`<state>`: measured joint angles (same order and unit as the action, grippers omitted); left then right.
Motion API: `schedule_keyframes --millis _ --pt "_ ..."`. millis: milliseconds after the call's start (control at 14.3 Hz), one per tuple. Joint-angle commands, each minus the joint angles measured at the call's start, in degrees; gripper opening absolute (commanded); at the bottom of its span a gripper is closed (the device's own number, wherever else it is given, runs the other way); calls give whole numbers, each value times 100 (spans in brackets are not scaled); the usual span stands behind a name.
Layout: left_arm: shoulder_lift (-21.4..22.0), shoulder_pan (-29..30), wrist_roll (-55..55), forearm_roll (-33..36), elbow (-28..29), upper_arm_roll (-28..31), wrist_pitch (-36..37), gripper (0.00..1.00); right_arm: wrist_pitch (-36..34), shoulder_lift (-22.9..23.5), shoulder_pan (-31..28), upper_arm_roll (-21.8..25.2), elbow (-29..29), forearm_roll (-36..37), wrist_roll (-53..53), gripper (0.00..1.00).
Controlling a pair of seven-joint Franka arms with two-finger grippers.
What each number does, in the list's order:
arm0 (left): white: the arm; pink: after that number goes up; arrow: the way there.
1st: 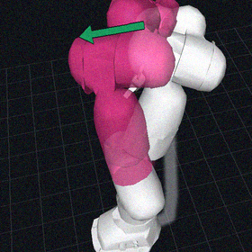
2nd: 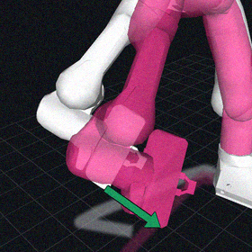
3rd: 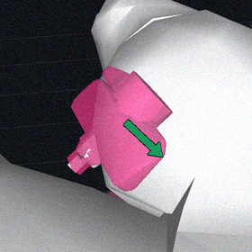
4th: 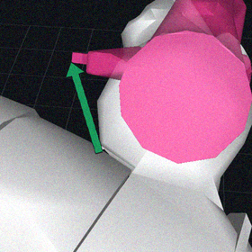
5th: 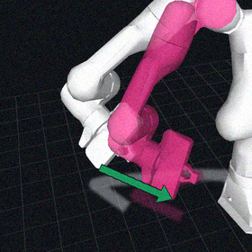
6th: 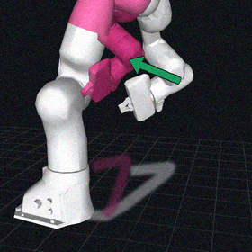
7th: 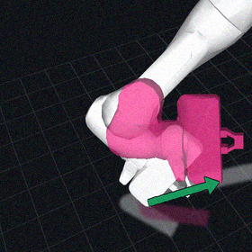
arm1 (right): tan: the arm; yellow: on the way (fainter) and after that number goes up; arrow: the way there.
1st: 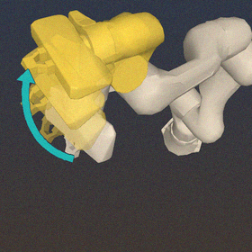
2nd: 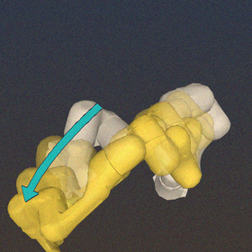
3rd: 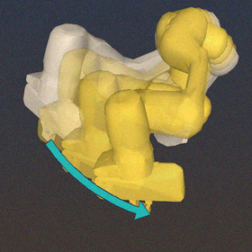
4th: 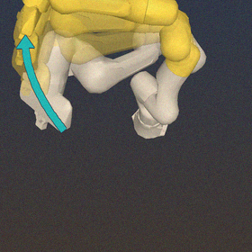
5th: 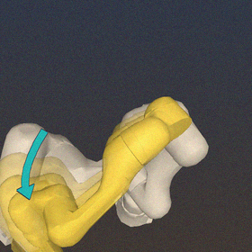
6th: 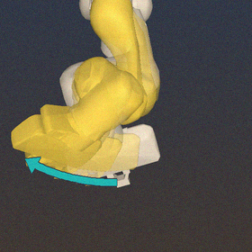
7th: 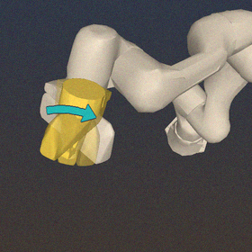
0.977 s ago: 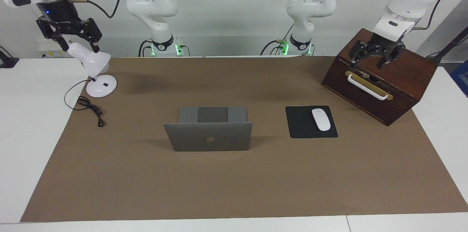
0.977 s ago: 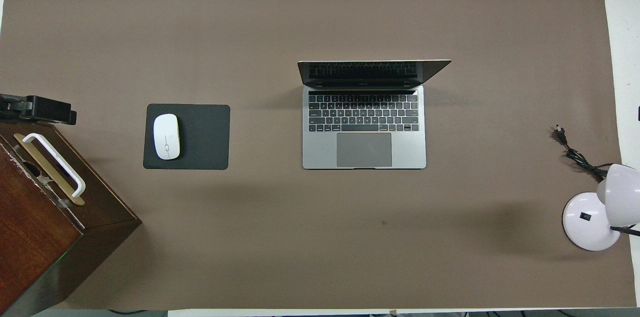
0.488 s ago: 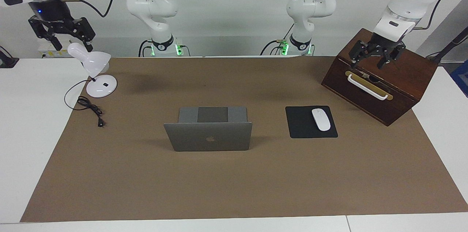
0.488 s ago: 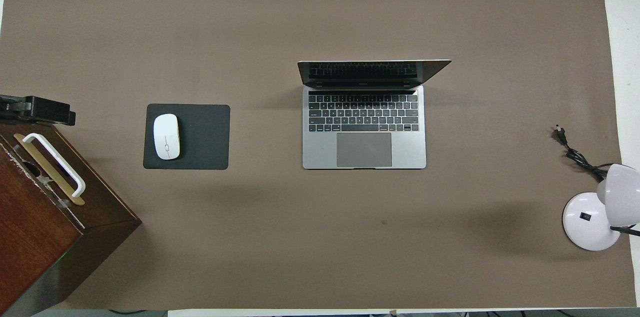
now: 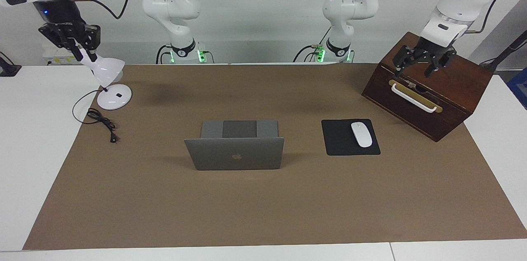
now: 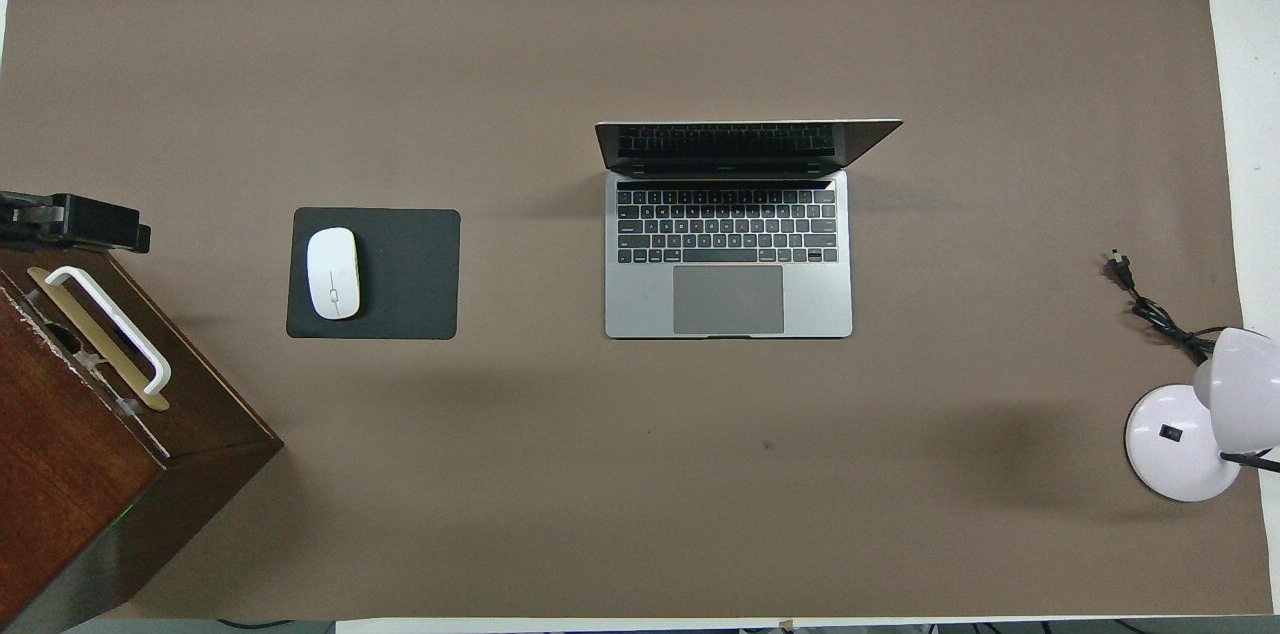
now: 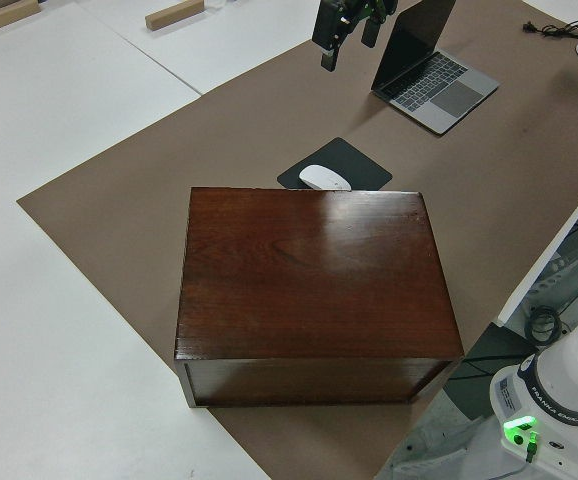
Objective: Close laptop with both arms
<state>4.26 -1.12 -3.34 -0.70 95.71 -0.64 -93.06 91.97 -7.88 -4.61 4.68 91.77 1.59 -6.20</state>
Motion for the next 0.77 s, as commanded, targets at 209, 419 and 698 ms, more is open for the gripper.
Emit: schedule_keyframes --millis 209,419,698 --pt "31 25 79 53 -44 -15 42 0 794 163 21 -64 52 34 57 0" --pt "5 -45 351 -26 -35 -41 -342 0 1454 540 21 -73 8 -27 93 0" --pt "-22 -370 316 -35 87 -85 -1213 0 2061 849 319 -169 -80 -484 1162 0"
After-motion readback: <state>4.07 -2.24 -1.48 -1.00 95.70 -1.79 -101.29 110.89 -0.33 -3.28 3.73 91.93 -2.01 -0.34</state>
